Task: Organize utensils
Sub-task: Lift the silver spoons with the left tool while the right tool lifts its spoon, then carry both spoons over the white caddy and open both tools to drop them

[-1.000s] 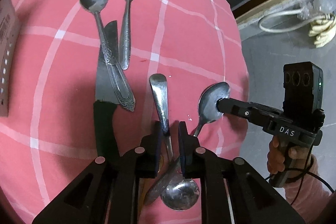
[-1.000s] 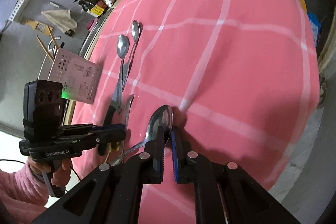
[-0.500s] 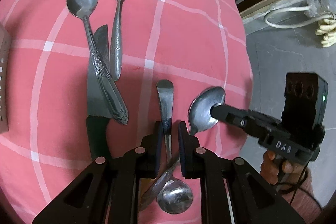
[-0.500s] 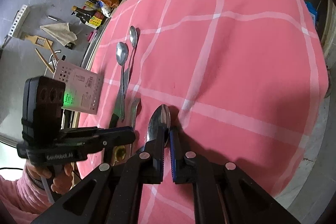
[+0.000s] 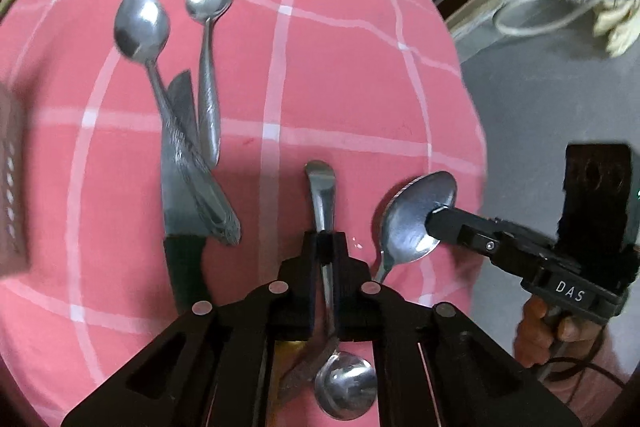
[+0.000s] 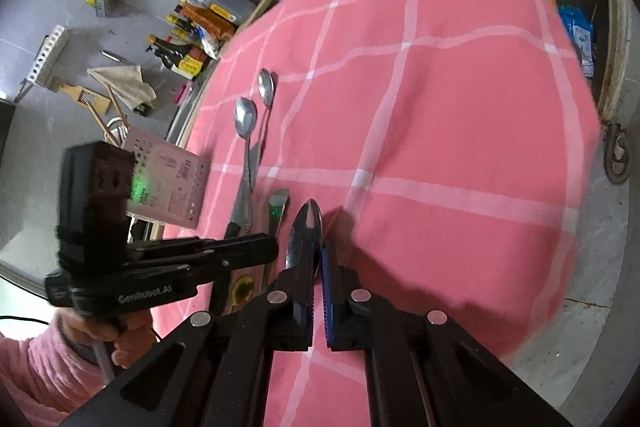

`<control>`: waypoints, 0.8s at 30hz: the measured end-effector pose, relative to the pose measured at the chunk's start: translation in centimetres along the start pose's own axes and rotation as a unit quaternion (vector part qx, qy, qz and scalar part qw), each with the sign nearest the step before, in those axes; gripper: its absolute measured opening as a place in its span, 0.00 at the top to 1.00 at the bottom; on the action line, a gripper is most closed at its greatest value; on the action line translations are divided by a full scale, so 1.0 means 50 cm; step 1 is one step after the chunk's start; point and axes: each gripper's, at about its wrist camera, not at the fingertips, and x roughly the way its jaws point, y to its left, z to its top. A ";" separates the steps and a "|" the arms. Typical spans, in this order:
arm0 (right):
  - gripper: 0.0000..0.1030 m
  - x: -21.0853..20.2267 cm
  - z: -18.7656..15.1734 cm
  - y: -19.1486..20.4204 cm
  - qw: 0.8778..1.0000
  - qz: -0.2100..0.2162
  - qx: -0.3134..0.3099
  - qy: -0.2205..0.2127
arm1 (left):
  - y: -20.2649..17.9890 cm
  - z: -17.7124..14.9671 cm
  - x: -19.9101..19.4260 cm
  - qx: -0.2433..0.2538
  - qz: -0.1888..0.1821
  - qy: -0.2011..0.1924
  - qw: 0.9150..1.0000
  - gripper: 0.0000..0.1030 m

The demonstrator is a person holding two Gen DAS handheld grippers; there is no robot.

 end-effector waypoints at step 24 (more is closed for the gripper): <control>0.98 -0.231 -0.004 0.223 0.970 -0.024 -0.117 -0.213 | -0.068 -0.029 -0.224 0.072 0.024 -0.275 0.959 1.00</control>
